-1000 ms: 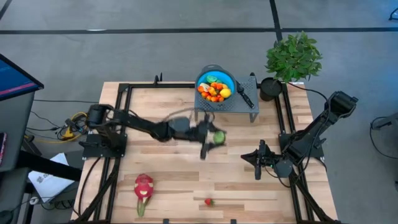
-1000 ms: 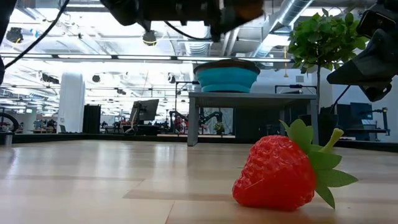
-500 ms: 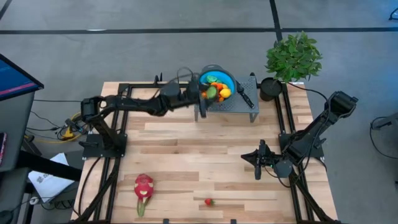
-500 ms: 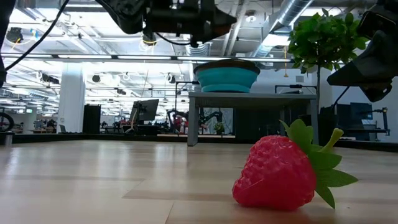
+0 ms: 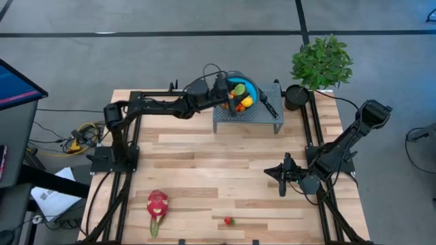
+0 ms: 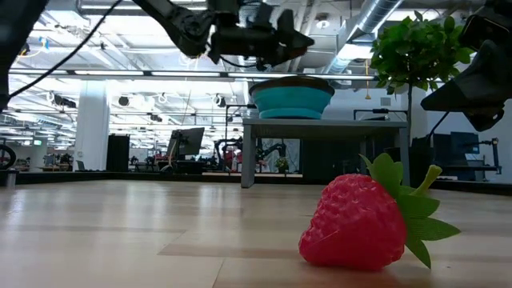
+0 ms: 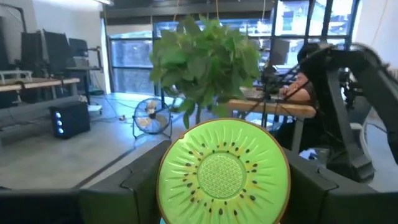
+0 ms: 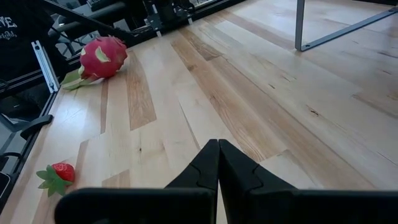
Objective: Pick & Place Fruit
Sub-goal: Put the kiwi into the strainer bowl, then put the strawberry into the strainer bowl
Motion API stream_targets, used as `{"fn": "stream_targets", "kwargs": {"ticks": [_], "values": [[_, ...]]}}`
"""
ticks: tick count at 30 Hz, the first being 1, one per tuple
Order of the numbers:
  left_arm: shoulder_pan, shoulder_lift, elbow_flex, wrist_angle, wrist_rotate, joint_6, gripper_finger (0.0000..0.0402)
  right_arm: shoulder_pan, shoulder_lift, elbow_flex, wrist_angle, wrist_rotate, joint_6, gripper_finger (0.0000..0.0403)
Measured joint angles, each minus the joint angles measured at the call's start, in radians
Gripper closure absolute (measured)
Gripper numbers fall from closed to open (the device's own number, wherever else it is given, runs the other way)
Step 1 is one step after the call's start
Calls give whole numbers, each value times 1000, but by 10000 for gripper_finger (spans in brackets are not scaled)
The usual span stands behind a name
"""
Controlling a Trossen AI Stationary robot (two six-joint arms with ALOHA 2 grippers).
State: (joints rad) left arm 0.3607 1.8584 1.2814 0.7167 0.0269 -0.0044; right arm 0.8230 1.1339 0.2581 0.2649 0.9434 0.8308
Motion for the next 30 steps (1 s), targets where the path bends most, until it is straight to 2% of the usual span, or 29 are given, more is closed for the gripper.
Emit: {"fn": "stream_targets", "kwargs": {"ticks": [10,22,26,30], "values": [[18,38,29,-23,-124,0,169,0,0,0,0,0,0,403],[12,38,29,-43,-124,-34,130,0,0,0,0,0,0,403],[-2,30,29,-43,-124,-34,141,0,0,0,1,0,0,403],[-31,17,28,-45,-123,-34,173,0,0,0,1,0,0,403]]}}
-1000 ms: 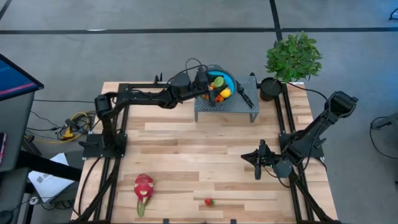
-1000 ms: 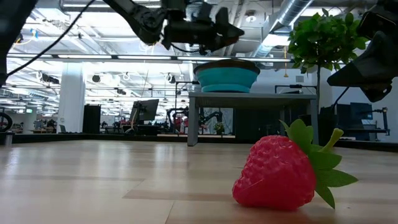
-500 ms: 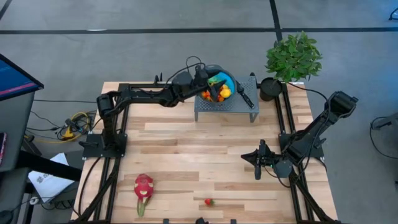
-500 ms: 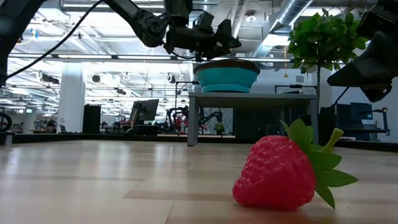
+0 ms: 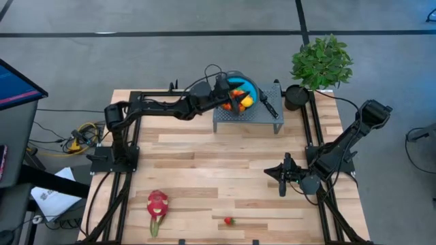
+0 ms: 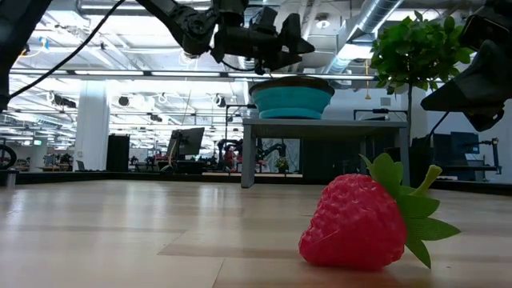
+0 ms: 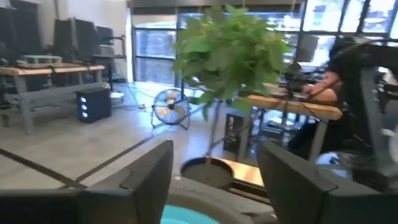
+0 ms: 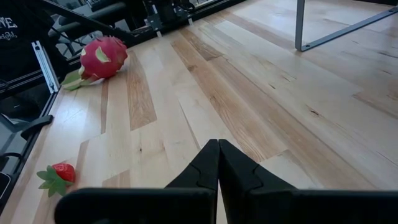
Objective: Pick & Place Fruit
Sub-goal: Put the strawberry into the strainer bowl
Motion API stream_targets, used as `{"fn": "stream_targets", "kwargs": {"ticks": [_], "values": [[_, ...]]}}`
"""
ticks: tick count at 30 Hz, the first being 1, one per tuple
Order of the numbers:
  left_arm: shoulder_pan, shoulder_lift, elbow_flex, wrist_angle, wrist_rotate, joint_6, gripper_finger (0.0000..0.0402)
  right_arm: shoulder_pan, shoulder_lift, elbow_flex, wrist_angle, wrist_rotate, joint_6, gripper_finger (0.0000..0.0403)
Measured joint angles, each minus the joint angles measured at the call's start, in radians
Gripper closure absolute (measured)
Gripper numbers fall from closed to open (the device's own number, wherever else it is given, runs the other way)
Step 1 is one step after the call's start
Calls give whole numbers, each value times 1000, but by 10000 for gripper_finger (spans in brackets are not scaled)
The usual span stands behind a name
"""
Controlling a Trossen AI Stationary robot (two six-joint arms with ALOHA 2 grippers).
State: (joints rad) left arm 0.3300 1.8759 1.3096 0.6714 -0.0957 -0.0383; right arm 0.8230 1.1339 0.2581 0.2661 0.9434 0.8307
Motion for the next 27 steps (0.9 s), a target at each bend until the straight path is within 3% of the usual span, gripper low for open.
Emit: {"fn": "stream_targets", "kwargs": {"ticks": [10,21,27], "values": [[-98,-129,-108,-81,153,-40,285,0,0,0,3,0,0,403],[-215,-399,-476,-78,306,-65,389,0,0,0,2,-1,-1,403],[-321,-511,-641,-71,308,7,397,0,0,0,9,0,0,403]]}}
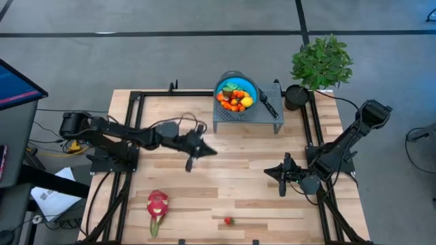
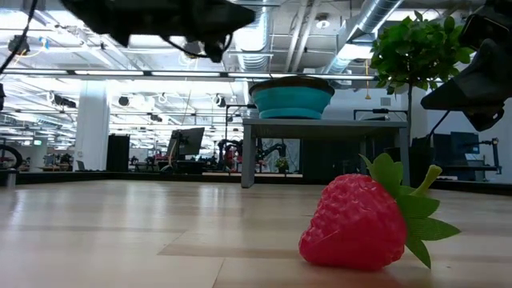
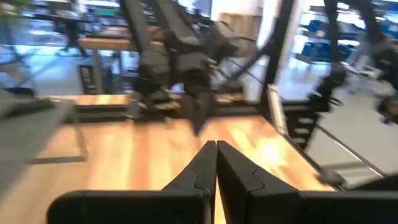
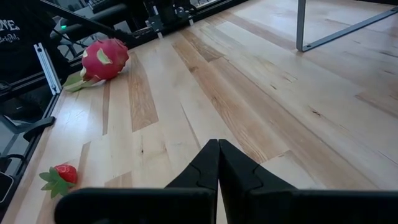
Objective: Pick & Place Fruit
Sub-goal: Put the strawberry into the strainer bowl
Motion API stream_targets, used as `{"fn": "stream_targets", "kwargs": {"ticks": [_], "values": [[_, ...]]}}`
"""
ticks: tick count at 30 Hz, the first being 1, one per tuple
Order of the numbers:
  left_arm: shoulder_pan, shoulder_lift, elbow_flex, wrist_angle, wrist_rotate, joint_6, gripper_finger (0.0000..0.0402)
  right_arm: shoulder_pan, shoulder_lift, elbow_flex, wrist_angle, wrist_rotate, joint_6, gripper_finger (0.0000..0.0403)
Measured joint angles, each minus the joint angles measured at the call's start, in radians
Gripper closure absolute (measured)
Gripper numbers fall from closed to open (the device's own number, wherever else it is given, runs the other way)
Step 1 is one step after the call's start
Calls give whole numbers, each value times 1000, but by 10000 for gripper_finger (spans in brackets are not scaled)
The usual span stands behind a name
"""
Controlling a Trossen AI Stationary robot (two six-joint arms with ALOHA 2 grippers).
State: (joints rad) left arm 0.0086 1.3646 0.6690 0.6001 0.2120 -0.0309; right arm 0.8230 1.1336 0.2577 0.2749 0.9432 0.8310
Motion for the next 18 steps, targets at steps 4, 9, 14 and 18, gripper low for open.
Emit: {"fn": "stream_targets", "kwargs": {"ticks": [4,9,14,18], "values": [[-75,-18,-69,6,0,1,397,-1,0,0,1,0,4,403],[-168,-1,-125,8,-1,-3,400,-2,0,0,3,0,8,403],[-231,12,-145,7,-27,-1,399,-2,0,0,2,1,8,403],[-253,23,-144,8,-32,31,393,-3,0,0,2,1,8,403]]}}
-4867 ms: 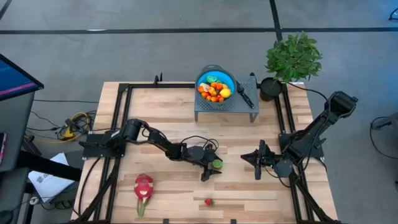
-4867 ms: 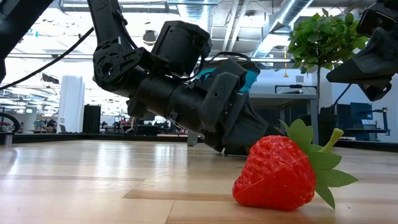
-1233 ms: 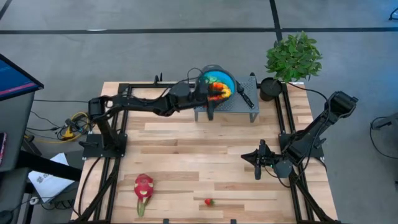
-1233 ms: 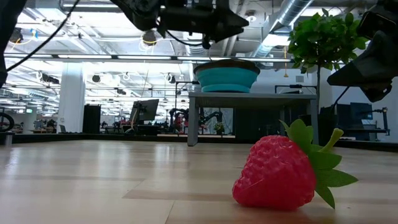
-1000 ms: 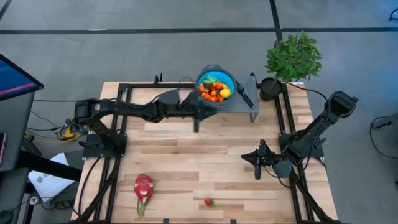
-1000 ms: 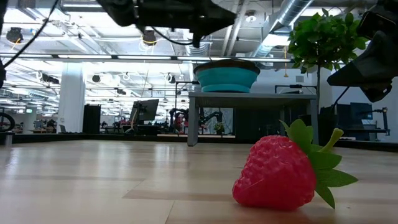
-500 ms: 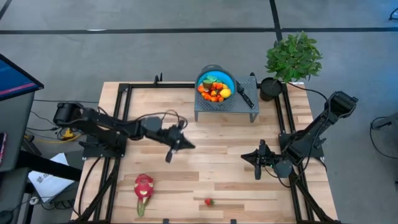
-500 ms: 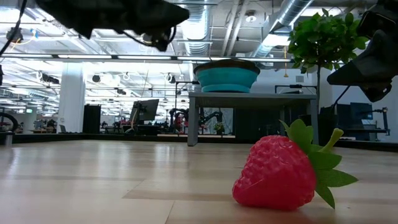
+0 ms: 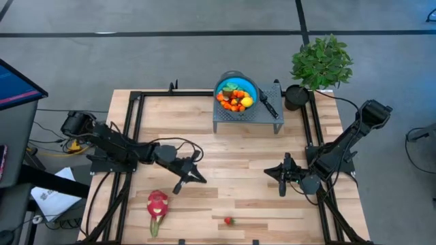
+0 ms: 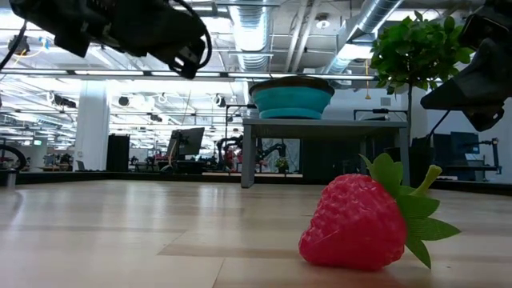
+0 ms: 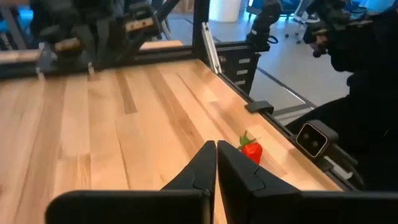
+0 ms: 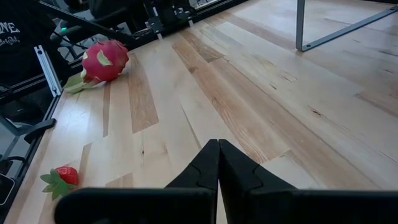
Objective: Pick & Place Fruit
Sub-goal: Put the strawberry into the strainer bowl
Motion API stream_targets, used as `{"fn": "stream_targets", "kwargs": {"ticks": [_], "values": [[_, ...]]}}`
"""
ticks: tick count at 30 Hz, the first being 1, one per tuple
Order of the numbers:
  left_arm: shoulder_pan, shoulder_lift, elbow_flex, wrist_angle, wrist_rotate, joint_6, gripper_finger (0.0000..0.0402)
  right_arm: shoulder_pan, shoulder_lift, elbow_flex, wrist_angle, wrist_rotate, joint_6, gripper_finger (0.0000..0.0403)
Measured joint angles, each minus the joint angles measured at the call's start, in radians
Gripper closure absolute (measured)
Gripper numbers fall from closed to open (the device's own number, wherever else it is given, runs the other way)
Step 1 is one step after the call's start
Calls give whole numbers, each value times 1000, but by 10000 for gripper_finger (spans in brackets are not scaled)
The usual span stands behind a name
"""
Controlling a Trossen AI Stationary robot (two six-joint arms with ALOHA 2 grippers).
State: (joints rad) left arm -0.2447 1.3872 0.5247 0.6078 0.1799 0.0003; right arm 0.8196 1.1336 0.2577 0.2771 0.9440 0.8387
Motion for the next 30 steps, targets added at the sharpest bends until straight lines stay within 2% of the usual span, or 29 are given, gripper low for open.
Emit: {"fn": "stream_targets", "kwargs": {"ticks": [3,7,13,21,25,30], "values": [[-7,24,0,0,-28,25,375,-11,0,0,0,0,0,403],[-7,73,0,29,-49,25,325,-31,0,0,0,0,0,403],[-7,135,0,123,-49,25,220,-52,0,0,0,-1,0,403],[-7,147,1,159,-42,25,85,-52,0,0,-2,-3,0,403],[-7,147,1,170,-39,25,51,-52,0,0,-6,-3,0,403],[-22,152,1,174,-38,28,47,-52,0,0,-8,-4,0,403]]}}
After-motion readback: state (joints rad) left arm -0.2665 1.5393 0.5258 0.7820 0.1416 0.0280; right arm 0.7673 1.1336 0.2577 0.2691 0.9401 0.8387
